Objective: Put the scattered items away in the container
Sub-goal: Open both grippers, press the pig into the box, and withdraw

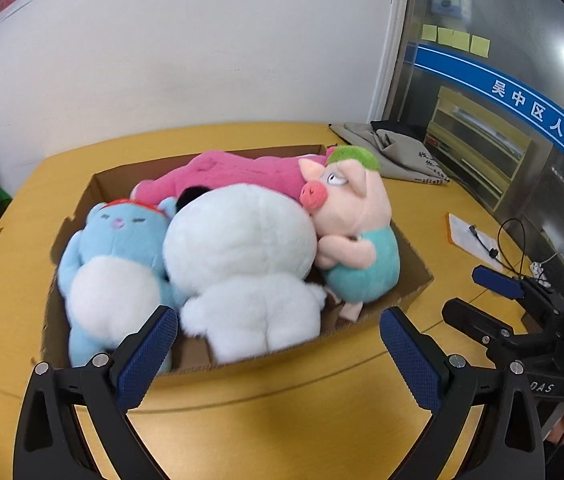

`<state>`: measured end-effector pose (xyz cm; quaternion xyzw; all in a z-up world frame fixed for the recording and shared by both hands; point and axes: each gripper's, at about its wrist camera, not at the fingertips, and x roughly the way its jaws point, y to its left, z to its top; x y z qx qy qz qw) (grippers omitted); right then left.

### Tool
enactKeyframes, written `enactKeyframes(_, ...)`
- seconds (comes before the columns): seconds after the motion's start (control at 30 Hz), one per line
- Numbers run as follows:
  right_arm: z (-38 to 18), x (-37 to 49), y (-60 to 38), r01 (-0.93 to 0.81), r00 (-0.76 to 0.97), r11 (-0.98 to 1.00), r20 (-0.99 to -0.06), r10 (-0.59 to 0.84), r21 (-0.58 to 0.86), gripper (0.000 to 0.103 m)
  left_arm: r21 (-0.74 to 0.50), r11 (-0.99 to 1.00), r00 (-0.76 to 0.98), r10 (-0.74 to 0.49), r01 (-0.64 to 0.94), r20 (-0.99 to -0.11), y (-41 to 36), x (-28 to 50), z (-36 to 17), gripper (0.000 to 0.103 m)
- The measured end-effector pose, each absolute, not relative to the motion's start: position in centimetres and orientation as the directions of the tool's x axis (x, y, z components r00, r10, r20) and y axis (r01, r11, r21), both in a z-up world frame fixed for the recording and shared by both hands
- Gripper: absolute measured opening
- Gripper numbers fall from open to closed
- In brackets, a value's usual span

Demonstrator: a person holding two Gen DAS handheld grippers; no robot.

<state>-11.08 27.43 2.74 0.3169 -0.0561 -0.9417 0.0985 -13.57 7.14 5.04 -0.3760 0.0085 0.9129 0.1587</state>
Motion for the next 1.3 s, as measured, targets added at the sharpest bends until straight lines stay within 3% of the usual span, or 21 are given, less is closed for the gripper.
enactKeyframes(0.2, 1.8, -13.8, 27.1, 0.172, -0.777, -0.979, -0.595, -0.203, 0.109, 0.089, -0.151, -0.956, -0.655, 0.283, -0.251, -0.701, 4.7, -12.0, 4.9, 0.103)
enactKeyframes(0.47, -3.1, -23.5, 27.2, 0.228, -0.688, -0.974, -0.704, -0.173, 0.016, 0.082, -0.165, -0.957, -0.646, 0.282, -0.238, -0.709, 3.4, -12.6, 3.8, 0.103)
enactKeyframes(0.57, -5.1, -24.7, 26.3, 0.184, -0.677, -0.978, -0.734, -0.053, -0.099, 0.082, -0.168, -0.953, -0.644, 0.295, -0.253, -0.706, 3.4, -13.5, 3.5, 0.103)
enactKeyframes(0.67, -5.4, -25.0, 26.8, 0.173, -0.649, -0.983, -0.758, -0.068, -0.06, 0.066, -0.174, -0.949, -0.641, 0.307, -0.263, -0.704, 3.7, -14.2, 3.4, 0.103)
enactKeyframes(0.77, -4.0, -25.1, 27.9, 0.163, -0.551, -0.987, -0.83, -0.081, -0.013, 0.061, -0.17, -0.947, -0.64, 0.311, -0.273, -0.703, 4.1, -14.9, 3.5, 0.103)
enactKeyframes(0.93, -3.5, -25.5, 27.0, 0.268, -0.356, -0.964, -0.929, -0.101, 0.002, 0.061, -0.172, -0.944, -0.637, 0.318, -0.282, -0.702, 4.9, -15.6, 3.6, 0.103)
enactKeyframes(1.0, -4.1, -26.2, 26.8, 0.279, -0.322, -0.96, -0.942, -0.093, -0.001, 0.071, -0.169, -0.944, -0.632, 0.317, -0.283, -0.708, 5.2, -15.7, 3.6, 0.103)
enactKeyframes(1.07, -4.0, -26.3, 26.4, 0.266, -0.336, -0.964, -0.938, -0.086, -0.007, 0.081, -0.161, -0.944, -0.632, 0.314, -0.288, -0.708, 5.4, -15.5, 3.7, 0.103)
enactKeyframes(1.13, -3.5, -25.2, 25.7, 0.262, -0.396, -0.961, -0.918, -0.03, -0.082, 0.084, -0.143, -0.948, -0.643, 0.3, -0.285, -0.704, 5.5, -15.0, 3.9, 0.103)
enactKeyframes(1.3, -1.1, -20.6, 25.3, 0.17, -0.536, -0.974, -0.843, 0.039, -0.152, 0.084, -0.154, -0.951, -0.652, 0.296, -0.267, -0.698, 5.1, -14.0, 4.1, 0.103)
